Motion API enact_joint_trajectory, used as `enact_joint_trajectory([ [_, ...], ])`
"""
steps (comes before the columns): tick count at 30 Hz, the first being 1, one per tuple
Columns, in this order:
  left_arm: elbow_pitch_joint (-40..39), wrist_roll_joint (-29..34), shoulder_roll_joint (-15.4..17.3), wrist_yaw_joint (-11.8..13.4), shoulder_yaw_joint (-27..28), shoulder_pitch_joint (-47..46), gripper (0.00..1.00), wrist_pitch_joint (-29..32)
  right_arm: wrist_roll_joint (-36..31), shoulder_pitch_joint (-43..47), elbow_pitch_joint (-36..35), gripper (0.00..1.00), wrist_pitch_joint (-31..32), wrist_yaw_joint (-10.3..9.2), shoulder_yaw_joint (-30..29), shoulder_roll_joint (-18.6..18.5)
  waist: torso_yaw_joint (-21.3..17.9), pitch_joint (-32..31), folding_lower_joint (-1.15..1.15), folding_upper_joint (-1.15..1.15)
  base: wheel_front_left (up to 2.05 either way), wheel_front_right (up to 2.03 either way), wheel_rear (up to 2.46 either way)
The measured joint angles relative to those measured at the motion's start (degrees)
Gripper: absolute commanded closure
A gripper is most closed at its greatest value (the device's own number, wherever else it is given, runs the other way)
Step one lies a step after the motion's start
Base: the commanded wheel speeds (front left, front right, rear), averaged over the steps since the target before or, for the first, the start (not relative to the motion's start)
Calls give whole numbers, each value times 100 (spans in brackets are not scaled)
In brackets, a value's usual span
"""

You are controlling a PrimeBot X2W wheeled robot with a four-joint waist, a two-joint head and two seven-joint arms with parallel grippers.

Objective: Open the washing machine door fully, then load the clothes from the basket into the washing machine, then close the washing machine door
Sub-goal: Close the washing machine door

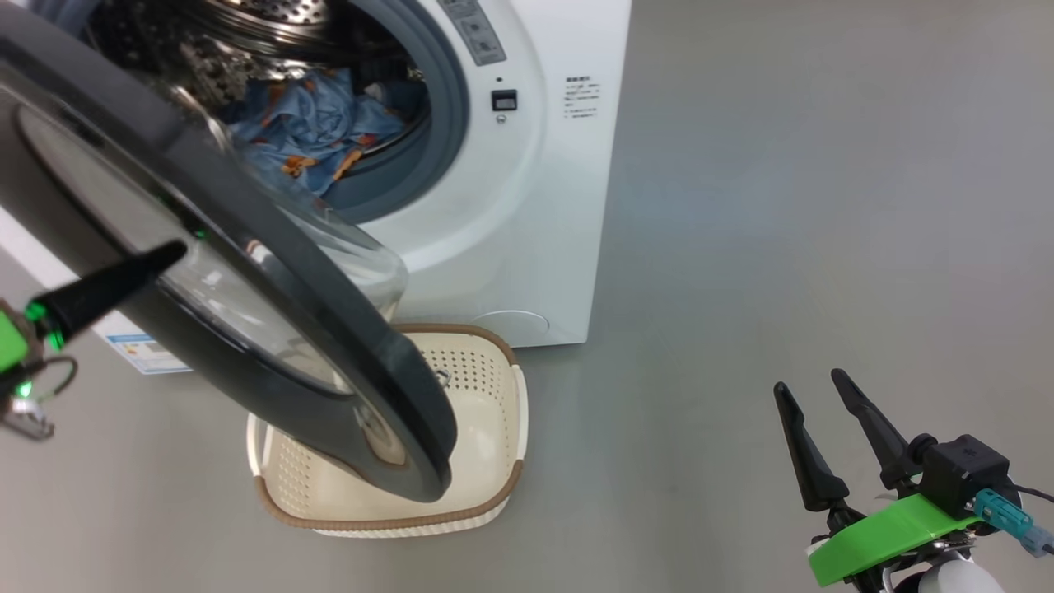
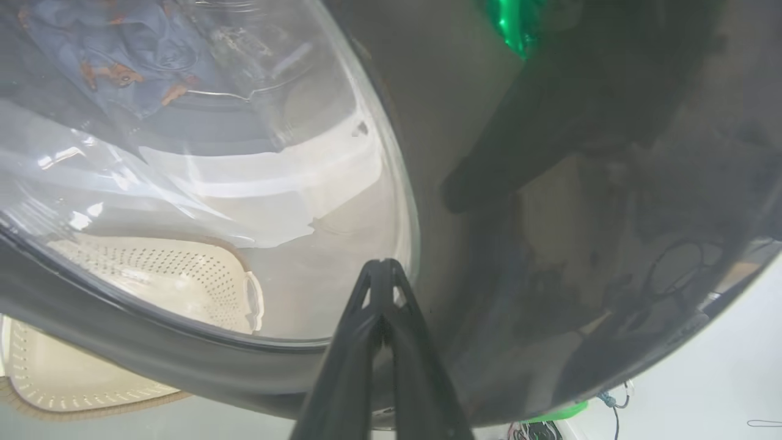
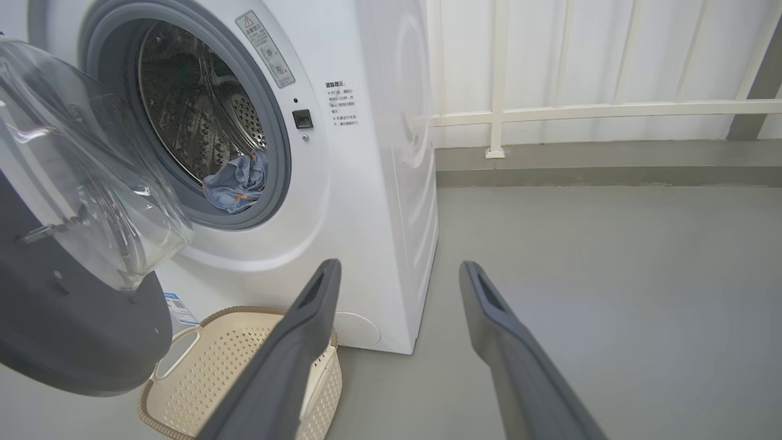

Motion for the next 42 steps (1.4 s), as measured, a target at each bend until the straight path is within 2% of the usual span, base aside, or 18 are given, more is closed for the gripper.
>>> enact_joint_trajectory([
  [3,-54,2,57,1,-8,247,100,-86,0,29,-1,0,0,0,2,1,70,-36,0,0,0,0,0],
  [7,-248,64,169,0,-12,561,9,-314,0,89,5,0,0,0,1,1,150,-56,0,0,0,0,0],
  [8,-269,64,178,0,-7,652,0,-402,0,90,3,0,0,0,-2,-1,165,-60,0,0,0,0,0],
  [21,-390,98,253,0,8,1850,0,-1358,0,91,-5,0,0,0,-20,-4,204,-71,0,0,0,0,0],
  [30,-342,98,99,0,-65,2565,0,-2186,0,101,-3,0,0,0,-63,-10,210,-81,0,0,0,0,0],
  [35,-271,124,-23,0,-129,2809,0,-2752,0,104,1,0,0,0,-64,-20,220,-92,0,0,0,0,0],
  [42,-167,546,-74,0,-476,3195,0,-3864,0,108,2,0,0,0,-67,-34,214,-136,0,0,0,0,0],
])
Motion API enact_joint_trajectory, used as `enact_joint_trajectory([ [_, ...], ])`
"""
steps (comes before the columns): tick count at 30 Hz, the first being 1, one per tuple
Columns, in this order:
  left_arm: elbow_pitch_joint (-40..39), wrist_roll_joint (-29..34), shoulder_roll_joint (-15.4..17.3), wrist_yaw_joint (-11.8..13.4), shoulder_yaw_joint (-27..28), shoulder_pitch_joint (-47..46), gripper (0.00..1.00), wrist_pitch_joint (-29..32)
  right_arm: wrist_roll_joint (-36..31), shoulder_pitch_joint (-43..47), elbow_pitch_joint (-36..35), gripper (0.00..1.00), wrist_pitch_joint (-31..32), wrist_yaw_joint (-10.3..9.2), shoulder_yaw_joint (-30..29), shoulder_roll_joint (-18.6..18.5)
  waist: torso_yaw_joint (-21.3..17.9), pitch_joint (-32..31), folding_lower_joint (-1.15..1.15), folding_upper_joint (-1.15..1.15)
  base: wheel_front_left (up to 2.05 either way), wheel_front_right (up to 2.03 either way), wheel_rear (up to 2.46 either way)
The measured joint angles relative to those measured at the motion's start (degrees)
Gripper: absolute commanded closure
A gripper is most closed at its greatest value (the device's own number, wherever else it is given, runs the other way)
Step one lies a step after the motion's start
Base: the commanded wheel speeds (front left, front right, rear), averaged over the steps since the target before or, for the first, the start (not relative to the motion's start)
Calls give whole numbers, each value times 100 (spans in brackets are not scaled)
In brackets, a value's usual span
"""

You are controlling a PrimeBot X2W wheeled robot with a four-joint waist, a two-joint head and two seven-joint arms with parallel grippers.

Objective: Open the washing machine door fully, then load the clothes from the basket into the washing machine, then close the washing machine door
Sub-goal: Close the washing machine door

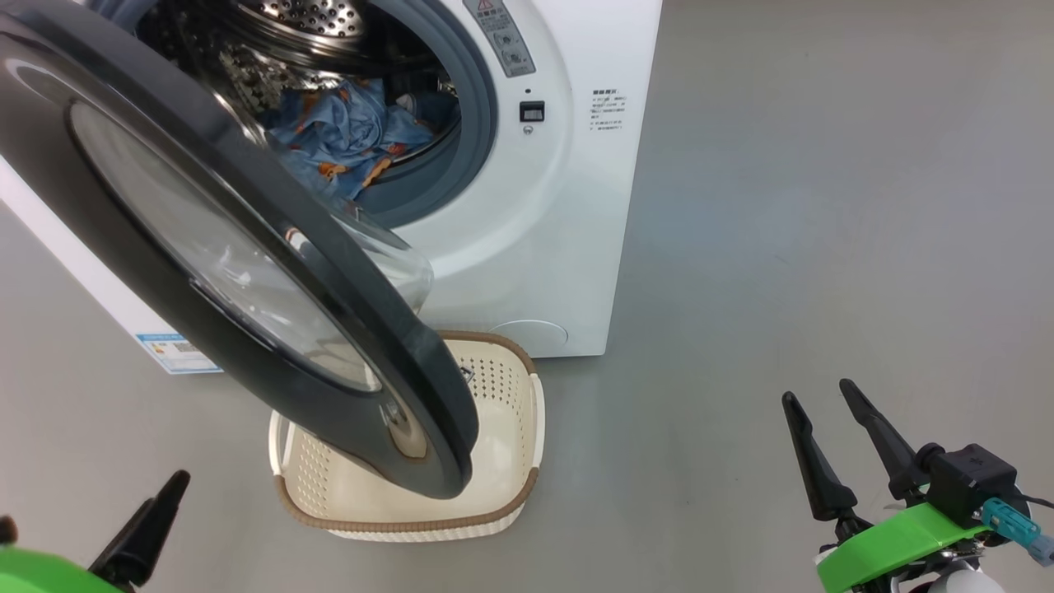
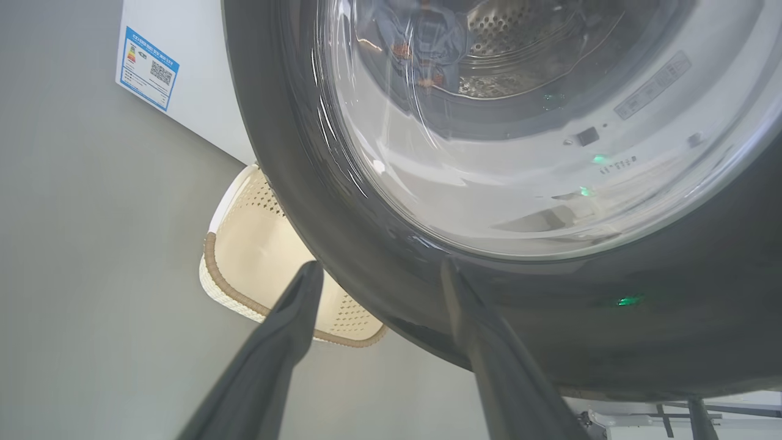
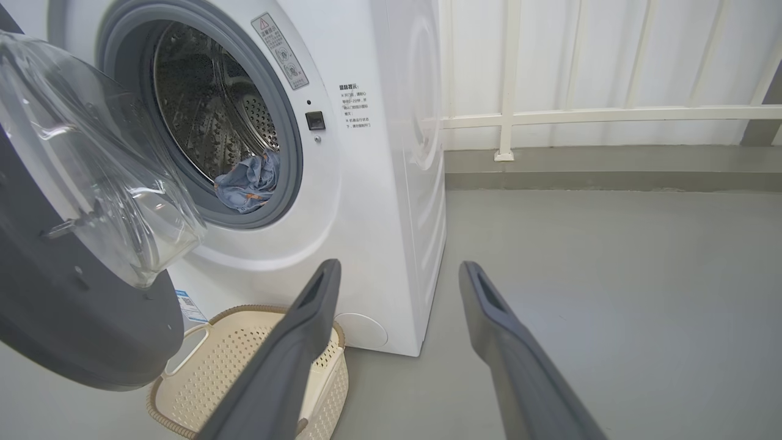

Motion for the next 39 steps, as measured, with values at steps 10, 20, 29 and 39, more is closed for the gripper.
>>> enact_joint_trajectory([
  [10,415,812,81,-3,-839,195,0,-2235,0,124,24,0,0,0,-12,-36,2,-70,0,0,0,0,0],
  [20,711,2605,-248,-25,-424,158,0,-2485,1,212,19,0,0,0,-42,-60,35,-135,0,0,0,0,0],
  [29,330,4413,-861,-32,240,180,0,-2486,1,237,13,0,0,0,-67,-60,27,-102,0,0,0,0,0],
  [39,160,5142,-1289,-32,626,344,0,-2504,1,236,15,0,0,0,-86,-60,0,-71,0,0,0,0,0],
])
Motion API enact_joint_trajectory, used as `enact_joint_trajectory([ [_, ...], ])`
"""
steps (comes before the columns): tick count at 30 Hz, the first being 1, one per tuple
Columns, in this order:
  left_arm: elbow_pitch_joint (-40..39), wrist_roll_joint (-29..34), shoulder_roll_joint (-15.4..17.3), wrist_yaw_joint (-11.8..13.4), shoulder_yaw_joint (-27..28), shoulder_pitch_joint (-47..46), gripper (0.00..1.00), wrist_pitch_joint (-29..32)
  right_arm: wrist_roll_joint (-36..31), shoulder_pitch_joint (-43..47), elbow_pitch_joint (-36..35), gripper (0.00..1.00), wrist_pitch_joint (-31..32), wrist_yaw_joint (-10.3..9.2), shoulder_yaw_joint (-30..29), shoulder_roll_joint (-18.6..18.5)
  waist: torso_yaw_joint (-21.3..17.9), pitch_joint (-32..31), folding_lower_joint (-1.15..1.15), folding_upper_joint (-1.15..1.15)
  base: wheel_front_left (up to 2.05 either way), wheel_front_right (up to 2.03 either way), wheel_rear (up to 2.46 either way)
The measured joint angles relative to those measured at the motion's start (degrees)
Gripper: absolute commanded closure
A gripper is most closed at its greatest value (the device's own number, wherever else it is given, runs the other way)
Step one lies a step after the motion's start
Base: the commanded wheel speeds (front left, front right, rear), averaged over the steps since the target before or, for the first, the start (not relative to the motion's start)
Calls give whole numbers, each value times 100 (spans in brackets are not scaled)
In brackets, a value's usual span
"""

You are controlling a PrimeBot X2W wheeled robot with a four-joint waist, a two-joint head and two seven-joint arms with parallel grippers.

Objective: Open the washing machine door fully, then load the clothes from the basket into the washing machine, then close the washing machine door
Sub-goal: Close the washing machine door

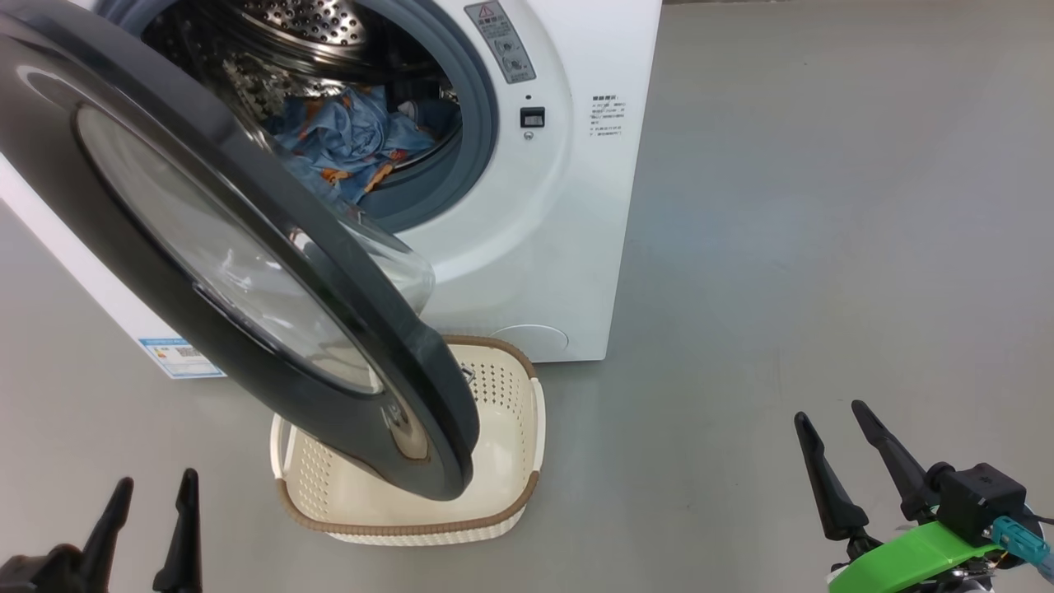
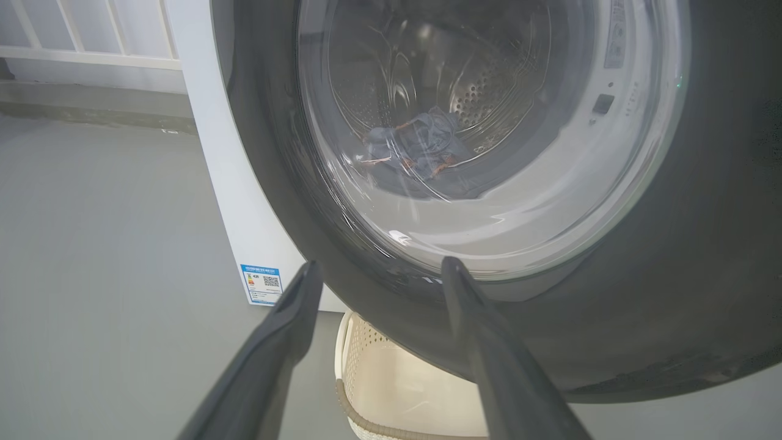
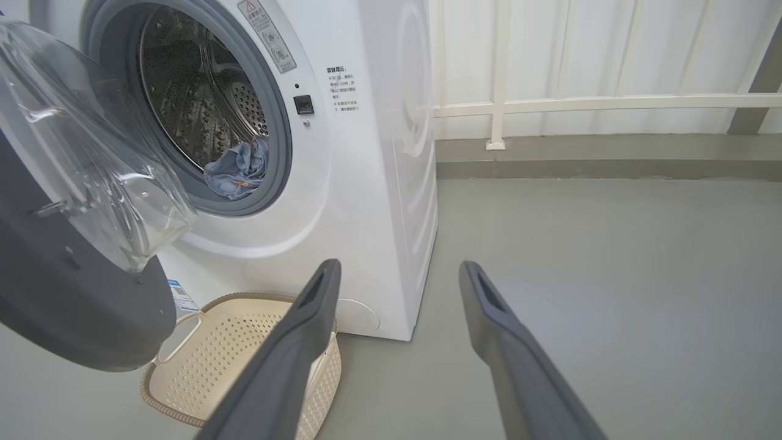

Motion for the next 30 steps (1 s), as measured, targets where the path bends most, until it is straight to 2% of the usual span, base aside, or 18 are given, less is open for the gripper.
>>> enact_joint_trajectory([
  [11,-15,261,-207,0,140,77,0,-22,0,0,4,0,0,0,-82,8,10,15,0,0,0,0,0],
  [23,-15,270,-220,0,113,77,0,-22,0,1,10,0,0,0,-101,49,18,-52,0,0,0,0,0],
  [24,-15,270,-220,0,107,77,0,-22,0,1,11,13,0,0,-101,52,23,-58,0,0,0,0,0],
  [25,-15,270,-220,0,100,77,0,-22,0,1,14,40,0,0,-98,57,31,-62,0,0,0,0,0],
  [26,-15,270,-221,0,91,77,0,-22,0,1,18,40,0,0,-90,66,40,-65,0,0,0,0,0],
  [27,-15,270,-221,0,79,77,0,-22,1,1,25,60,0,0,-73,69,53,-69,0,0,0,0,0],
  [28,-15,270,-221,0,79,77,0,-22,1,1,25,90,0,0,-73,69,53,-69,0,0,0,0,0],
  [29,-15,276,-222,0,67,77,0,-22,7,1,32,100,0,0,-60,77,70,-71,0,0,0,0,0],
  [30,-15,291,-225,0,62,76,0,-22,11,0,37,100,0,0,-54,87,91,-74,0,0,0,0,0],
])
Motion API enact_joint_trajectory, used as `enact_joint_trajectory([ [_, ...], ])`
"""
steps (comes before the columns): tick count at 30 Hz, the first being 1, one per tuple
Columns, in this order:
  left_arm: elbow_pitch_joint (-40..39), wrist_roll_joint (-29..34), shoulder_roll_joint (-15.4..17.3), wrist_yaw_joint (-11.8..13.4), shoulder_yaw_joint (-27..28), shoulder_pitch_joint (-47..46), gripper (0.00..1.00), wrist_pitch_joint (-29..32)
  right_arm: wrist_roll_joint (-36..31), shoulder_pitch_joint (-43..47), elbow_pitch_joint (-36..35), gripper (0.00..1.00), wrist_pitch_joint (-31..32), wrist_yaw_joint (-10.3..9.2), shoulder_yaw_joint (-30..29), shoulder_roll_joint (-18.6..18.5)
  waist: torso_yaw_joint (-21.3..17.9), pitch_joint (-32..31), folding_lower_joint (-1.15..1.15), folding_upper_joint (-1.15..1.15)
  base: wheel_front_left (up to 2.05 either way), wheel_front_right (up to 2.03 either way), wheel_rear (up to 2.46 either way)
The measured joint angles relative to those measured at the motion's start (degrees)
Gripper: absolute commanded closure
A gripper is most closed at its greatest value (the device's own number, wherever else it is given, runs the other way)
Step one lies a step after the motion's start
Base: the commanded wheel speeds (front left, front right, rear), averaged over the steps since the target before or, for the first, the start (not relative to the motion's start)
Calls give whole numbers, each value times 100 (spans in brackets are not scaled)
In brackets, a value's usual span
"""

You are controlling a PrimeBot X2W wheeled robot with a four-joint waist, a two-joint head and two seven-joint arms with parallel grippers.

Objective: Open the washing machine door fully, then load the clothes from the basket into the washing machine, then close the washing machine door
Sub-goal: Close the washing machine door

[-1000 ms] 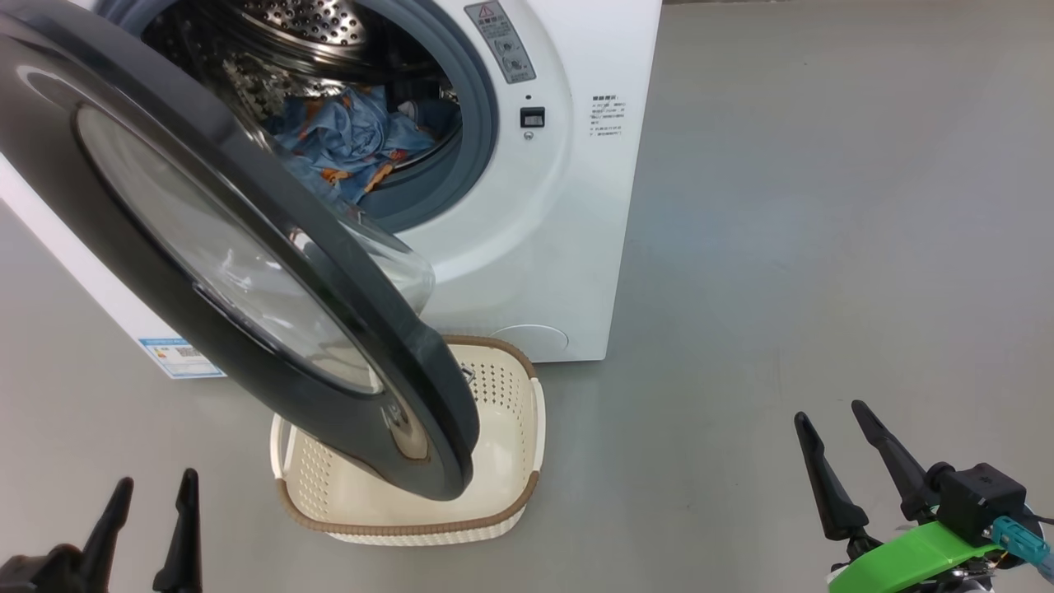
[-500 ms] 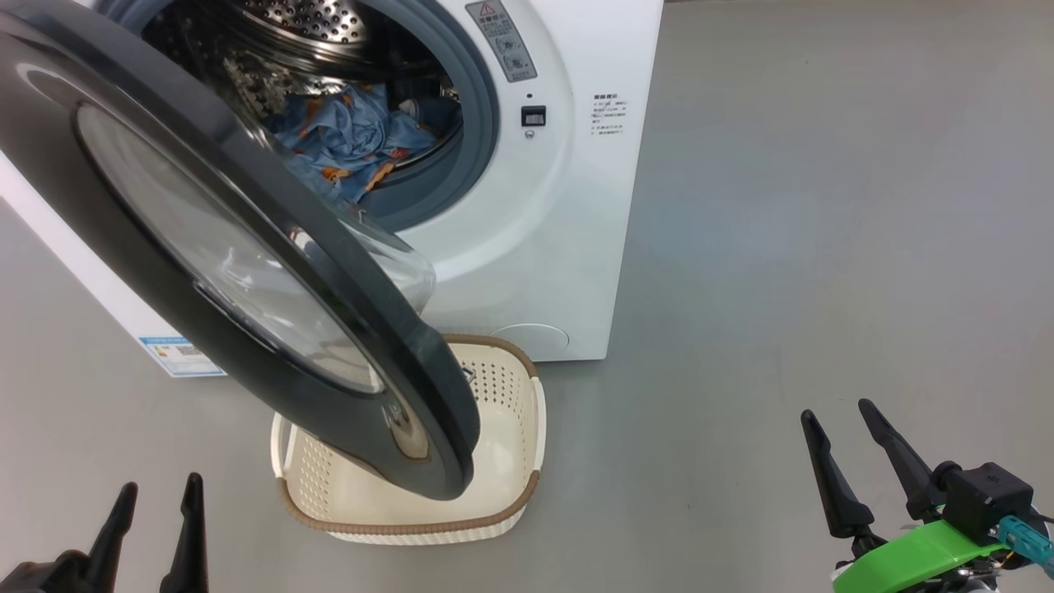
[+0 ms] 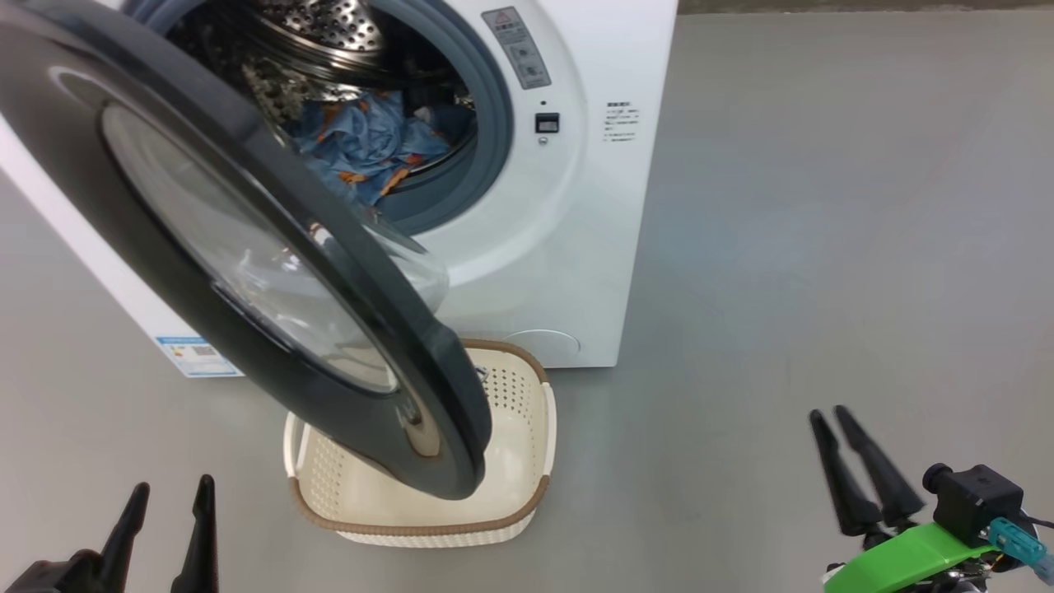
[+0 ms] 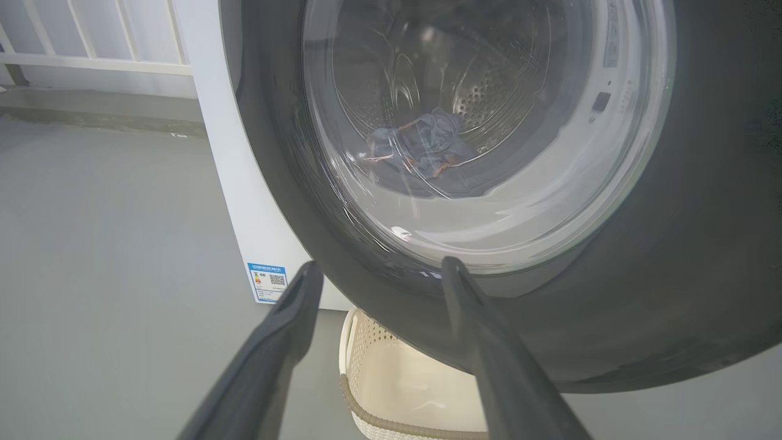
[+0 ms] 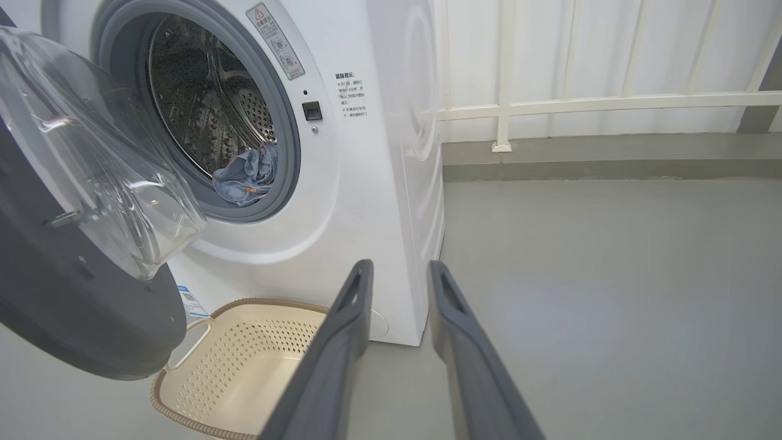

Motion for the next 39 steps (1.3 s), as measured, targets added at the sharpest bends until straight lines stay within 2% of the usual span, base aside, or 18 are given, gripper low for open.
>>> enact_joint_trajectory([
  [11,-8,30,-140,0,-57,-1,0,0,57,-267,-77,100,0,0,403,21,392,-103,0,0,0,0,0],
  [21,-122,79,-213,0,-126,1,0,0,205,-946,-711,100,-1,0,948,86,735,-232,0,0,0,0,0],
  [29,-201,86,-223,0,-131,2,0,0,258,-1228,-1526,100,-1,0,1708,135,891,-231,0,0,0,0,0],
  [39,-274,86,-263,0,-110,1,0,0,253,-1237,-1800,100,-1,0,2761,99,914,-152,0,0,0,0,0],
])
